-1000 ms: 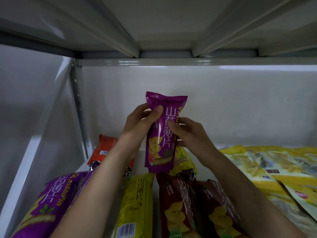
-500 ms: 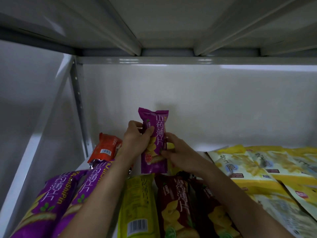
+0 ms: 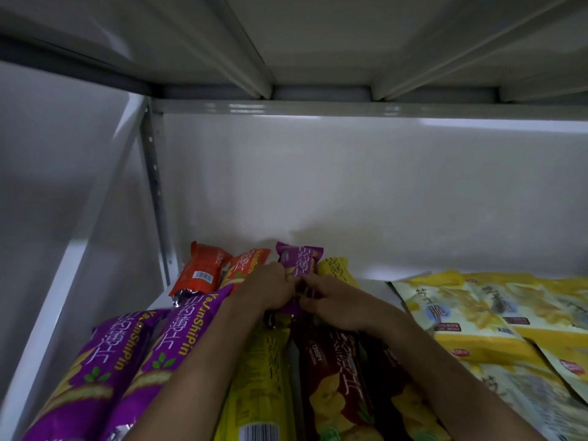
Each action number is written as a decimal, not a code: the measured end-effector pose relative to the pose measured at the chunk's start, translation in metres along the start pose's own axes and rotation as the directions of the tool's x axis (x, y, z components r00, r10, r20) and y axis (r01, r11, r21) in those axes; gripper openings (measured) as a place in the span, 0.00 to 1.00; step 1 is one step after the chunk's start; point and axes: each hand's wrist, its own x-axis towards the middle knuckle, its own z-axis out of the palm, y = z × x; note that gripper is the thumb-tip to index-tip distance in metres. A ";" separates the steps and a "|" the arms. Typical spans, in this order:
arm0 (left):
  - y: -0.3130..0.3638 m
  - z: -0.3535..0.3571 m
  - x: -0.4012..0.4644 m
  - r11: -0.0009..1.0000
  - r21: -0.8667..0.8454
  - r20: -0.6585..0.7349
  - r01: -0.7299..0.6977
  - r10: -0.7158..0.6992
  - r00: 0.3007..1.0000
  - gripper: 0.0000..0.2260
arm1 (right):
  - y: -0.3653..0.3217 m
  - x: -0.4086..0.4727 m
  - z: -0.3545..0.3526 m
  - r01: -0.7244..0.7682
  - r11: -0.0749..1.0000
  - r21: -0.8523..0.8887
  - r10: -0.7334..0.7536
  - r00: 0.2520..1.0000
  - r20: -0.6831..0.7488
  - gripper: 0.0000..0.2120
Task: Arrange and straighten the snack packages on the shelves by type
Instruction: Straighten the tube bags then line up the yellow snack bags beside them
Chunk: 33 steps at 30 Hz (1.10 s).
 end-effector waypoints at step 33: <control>-0.056 -0.077 -0.014 0.973 0.115 0.020 0.198 -0.202 0.979 0.24 | -0.029 -0.002 -0.023 0.055 0.998 0.043 -0.053 0.997 -0.052 0.10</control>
